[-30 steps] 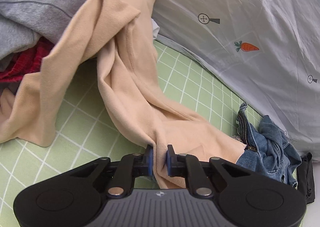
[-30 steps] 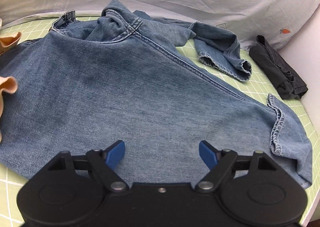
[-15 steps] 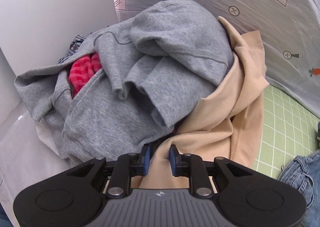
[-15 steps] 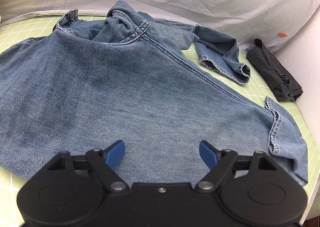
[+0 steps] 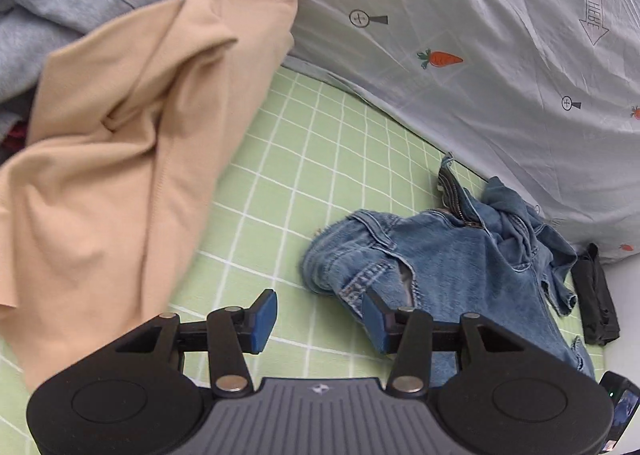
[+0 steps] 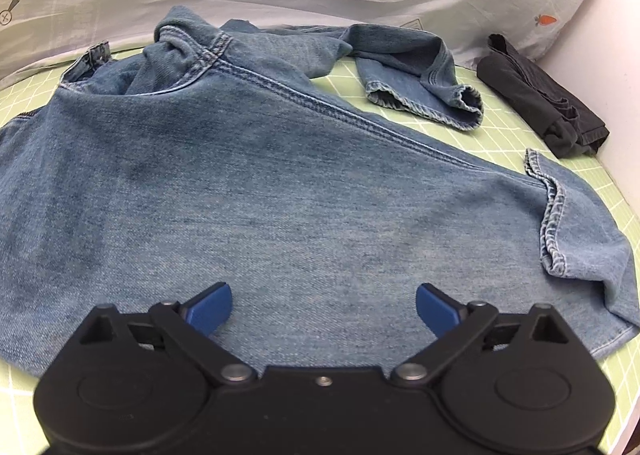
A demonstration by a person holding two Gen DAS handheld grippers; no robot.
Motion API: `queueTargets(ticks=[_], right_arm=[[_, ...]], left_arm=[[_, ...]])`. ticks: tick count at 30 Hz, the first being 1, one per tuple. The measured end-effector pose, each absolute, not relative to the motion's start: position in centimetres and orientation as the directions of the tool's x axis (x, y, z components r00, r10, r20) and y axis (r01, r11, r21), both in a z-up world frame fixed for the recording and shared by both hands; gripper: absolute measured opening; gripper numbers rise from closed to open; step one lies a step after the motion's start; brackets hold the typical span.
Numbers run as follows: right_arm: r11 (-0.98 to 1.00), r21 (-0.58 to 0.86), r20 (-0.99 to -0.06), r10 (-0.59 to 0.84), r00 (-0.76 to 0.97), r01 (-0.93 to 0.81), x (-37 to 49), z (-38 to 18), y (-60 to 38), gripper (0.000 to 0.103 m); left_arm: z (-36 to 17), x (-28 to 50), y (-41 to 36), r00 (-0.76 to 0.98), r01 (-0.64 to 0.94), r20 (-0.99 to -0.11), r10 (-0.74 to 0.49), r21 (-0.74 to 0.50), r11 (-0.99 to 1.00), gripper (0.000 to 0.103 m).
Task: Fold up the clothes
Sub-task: 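Open the left gripper and drop the beige top onto the clothes pile, then grasp the jeans waistband with the left gripper and pull it flat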
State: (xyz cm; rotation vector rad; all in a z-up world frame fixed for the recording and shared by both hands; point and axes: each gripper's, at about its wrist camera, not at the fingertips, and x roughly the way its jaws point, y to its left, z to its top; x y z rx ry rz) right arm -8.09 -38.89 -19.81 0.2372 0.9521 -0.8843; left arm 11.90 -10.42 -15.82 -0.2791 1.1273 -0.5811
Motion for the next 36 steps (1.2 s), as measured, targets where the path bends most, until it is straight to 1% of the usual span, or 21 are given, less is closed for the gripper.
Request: queueTargets(ticks=[3, 5, 9, 10, 11, 12, 13, 14, 17, 22, 27, 32, 36], right_arm=[[0.62, -0.173, -0.794, -0.548, 0.265, 0.765, -9.7, -19.9, -39.7, 0.101], [0.605, -0.156, -0.798, -0.542, 0.261, 0.781, -10.9, -20.1, -40.3, 0.102], [0.581, -0.105, -0.811, -0.52, 0.269, 0.807, -12.6, -20.2, -41.3, 0.103], [0.575, -0.091, -0.814, -0.513, 0.272, 0.813, -13.0, -20.3, -41.6, 0.103], [0.575, -0.084, -0.816, -0.508, 0.275, 0.814, -13.2, -20.3, -41.7, 0.103], [0.576, -0.078, -0.819, -0.503, 0.278, 0.814, -13.3, -20.3, -41.8, 0.103], [0.582, -0.077, -0.82, -0.499, 0.281, 0.81, -13.4, -20.4, -41.9, 0.103], [0.588, -0.077, -0.821, -0.496, 0.284, 0.805, -13.5, -20.4, -42.0, 0.103], [0.609, -0.078, -0.826, -0.483, 0.291, 0.789, -13.7, -20.3, -42.0, 0.103], [0.656, -0.069, -0.839, -0.446, 0.312, 0.752, -14.3, -20.2, -41.6, 0.103], [0.698, -0.061, -0.846, -0.416, 0.335, 0.714, -15.9, -20.1, -41.0, 0.103], [0.739, -0.006, -0.859, -0.348, 0.375, 0.673, -17.6, -20.4, -39.4, 0.103], [0.788, -0.001, -0.867, -0.308, 0.393, 0.616, -18.1, -20.3, -37.3, 0.103]], left_arm=[[-17.0, 12.6, -12.6, 0.266, 0.245, -0.76, -0.594, -0.542, 0.804, 0.049], [-17.3, 12.7, -14.0, 0.273, 0.244, -0.771, -0.575, -0.523, 0.817, 0.051], [-17.7, 12.3, -14.9, 0.289, 0.208, -0.794, -0.535, -0.494, 0.844, 0.051], [-17.8, 12.1, -15.0, 0.292, 0.194, -0.799, -0.525, -0.488, 0.851, 0.047], [-17.9, 12.0, -15.1, 0.295, 0.181, -0.804, -0.516, -0.483, 0.857, 0.04], [-18.0, 11.8, -15.1, 0.298, 0.168, -0.809, -0.506, -0.477, 0.863, 0.035], [-18.1, 11.7, -15.2, 0.301, 0.155, -0.815, -0.496, -0.471, 0.868, 0.025], [-18.2, 11.5, -15.2, 0.303, 0.142, -0.82, -0.486, -0.466, 0.874, 0.02], [-18.4, 11.0, -15.4, 0.31, 0.101, -0.834, -0.455, -0.447, 0.889, 0.012], [-18.2, 8.7, -13.9, 0.334, 0.09, -0.849, -0.41, -0.405, 0.91, 0.01], [-18.3, 4.5, -10.1, 0.347, 0.064, -0.861, -0.373, -0.375, 0.925, 0.009], [-18.3, 0.4, -5.7, 0.353, 0.007, -0.875, -0.332, -0.352, 0.936, 0.009], [-17.6, -2.0, -2.1, 0.358, -0.061, -0.89, -0.283, -0.325, 0.944, 0.009]])
